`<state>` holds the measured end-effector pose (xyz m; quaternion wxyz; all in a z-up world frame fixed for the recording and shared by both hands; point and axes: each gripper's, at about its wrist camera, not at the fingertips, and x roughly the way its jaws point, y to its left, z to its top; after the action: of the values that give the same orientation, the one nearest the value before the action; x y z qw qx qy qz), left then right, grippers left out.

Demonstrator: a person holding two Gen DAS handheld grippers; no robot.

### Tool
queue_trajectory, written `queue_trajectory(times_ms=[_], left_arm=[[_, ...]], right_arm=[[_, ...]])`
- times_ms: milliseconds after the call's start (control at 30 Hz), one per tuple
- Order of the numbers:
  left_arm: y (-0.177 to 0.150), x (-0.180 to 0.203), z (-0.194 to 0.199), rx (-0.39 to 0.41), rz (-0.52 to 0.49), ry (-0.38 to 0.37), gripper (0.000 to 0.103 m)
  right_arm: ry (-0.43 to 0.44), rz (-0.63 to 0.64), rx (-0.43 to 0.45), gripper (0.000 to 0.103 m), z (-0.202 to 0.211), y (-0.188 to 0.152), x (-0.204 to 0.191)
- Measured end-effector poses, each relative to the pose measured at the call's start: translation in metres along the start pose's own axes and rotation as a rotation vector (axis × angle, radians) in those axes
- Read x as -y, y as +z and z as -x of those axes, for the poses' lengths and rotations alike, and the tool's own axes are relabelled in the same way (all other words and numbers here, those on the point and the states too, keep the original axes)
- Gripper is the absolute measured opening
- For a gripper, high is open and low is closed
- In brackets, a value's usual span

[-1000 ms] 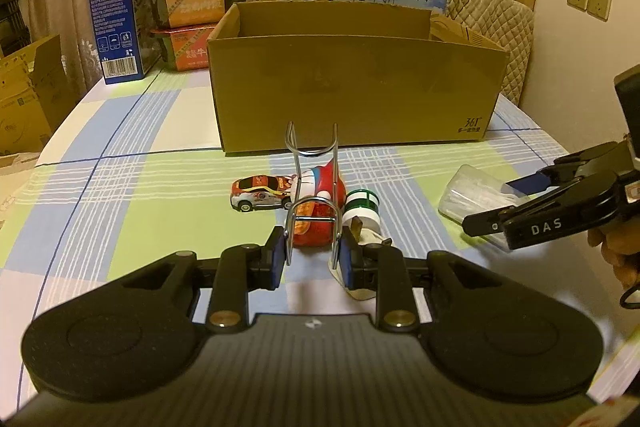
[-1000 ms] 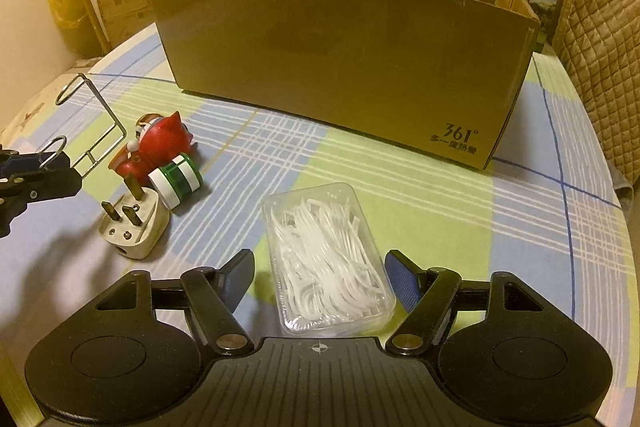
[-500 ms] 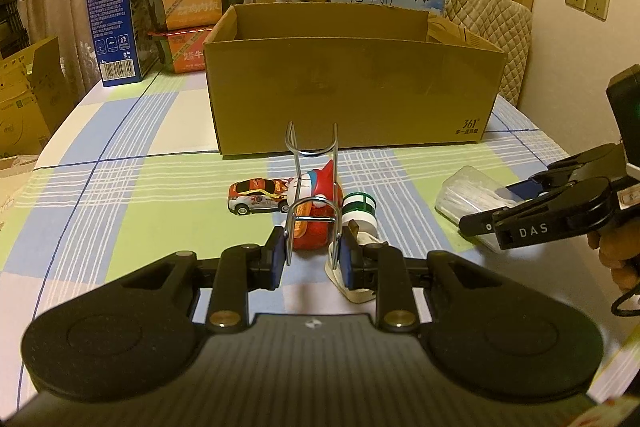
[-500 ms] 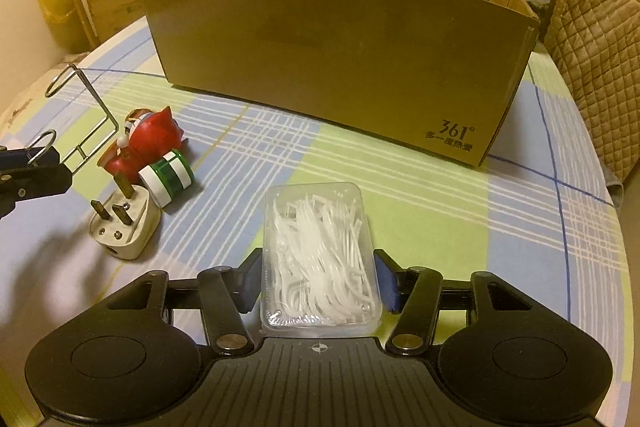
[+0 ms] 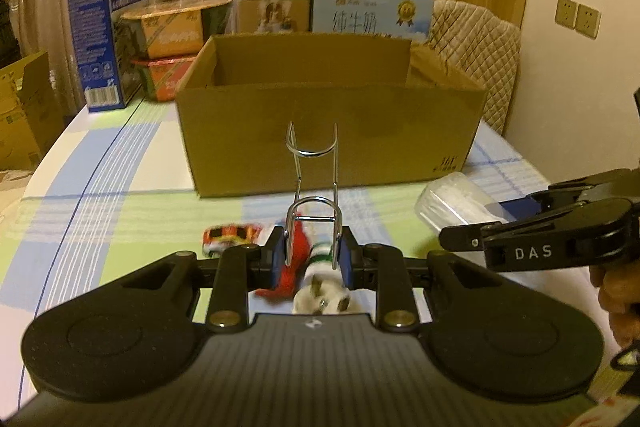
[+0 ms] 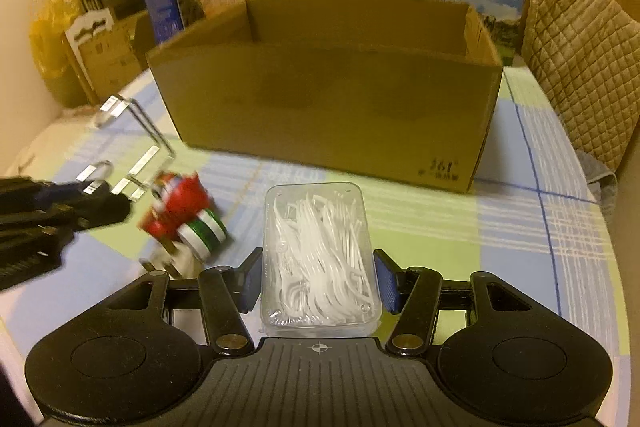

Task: Organize rigid objects
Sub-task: 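Lift the wire hook and floss-pick box and carry both over the box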

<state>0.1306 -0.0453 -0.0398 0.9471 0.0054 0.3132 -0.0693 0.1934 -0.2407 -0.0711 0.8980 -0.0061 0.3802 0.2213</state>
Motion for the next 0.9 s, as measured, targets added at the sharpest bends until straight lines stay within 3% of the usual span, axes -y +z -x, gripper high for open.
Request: queue_trajectory(times_ms=[400, 633, 900], left_arm=[[0.085, -0.013, -0.001, 0.055, -0.051, -0.001, 0.023], [0.142, -0.028, -0.03, 0.055, -0.086, -0.006, 0.023], [0.172, -0.039, -0.074, 0.007, -0.07, -0.027, 0.023]], right_arm=[[-0.014, -0.001, 0.115, 0.053, 0.046, 0.104, -0.005], [-0.042, -0.006, 0.098, 0.053, 0.022, 0.157, 0.006], [-0.058, -0.064, 0.055, 0.053, -0.017, 0.175, 0.023]])
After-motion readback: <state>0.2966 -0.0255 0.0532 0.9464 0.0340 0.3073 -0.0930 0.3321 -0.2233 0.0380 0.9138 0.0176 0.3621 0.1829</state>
